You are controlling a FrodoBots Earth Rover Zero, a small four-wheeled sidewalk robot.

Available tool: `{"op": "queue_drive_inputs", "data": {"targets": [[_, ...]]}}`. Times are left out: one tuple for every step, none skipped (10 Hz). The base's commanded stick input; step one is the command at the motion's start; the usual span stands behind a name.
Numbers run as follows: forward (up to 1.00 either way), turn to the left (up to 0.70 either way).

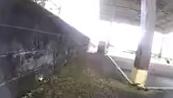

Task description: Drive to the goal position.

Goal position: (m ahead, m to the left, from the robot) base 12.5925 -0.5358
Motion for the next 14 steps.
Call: {"op": "queue_drive_inputs", "data": {"targets": [[0.5,0.0],[0.5,0.0],[0.5,0.0],[0.5,0.0],[0.5,0.0],[0.5,0.0],[0.5,0.0],[0.5,0.0],[0.5,0.0],[0.5,0.0],[0.5,0.0],[0.5,0.0],[0.5,0.0],[0.5,0.0]]}}
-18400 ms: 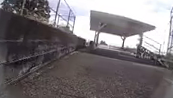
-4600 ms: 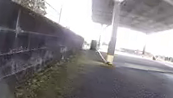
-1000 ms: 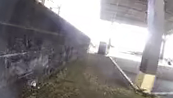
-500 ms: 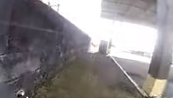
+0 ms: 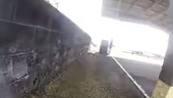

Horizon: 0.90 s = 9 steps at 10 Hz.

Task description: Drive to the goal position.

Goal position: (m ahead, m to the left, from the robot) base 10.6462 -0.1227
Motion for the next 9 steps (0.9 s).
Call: {"op": "queue_drive_inputs", "data": {"targets": [[0.5,0.0],[0.5,-0.47],[0.5,-0.5],[0.5,-0.5],[0.5,-0.48],[0.5,-0.02],[0.5,0.0],[0.5,0.0],[0.5,0.0]]}}
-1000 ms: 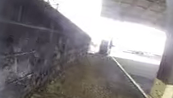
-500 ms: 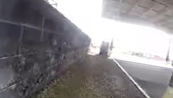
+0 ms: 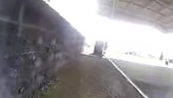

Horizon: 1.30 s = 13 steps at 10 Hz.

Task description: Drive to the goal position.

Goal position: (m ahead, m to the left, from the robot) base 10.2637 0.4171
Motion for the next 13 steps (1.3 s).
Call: {"op": "queue_drive_inputs", "data": {"targets": [[0.5,0.0],[0.5,0.0],[0.5,0.0],[0.5,0.0],[0.5,0.0],[0.5,0.0],[0.5,0.0],[0.5,0.0],[0.5,0.0],[0.5,0.0],[0.5,0.0],[0.5,0.0],[0.5,0.0]]}}
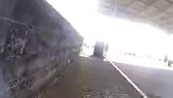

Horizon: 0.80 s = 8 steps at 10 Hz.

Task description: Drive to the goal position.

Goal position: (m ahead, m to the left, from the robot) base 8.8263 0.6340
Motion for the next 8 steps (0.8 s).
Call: {"op": "queue_drive_inputs", "data": {"targets": [[0.5,0.0],[0.5,0.0],[0.5,0.0],[0.5,0.0],[0.5,0.0],[0.5,0.0],[0.5,0.0],[0.5,0.0]]}}
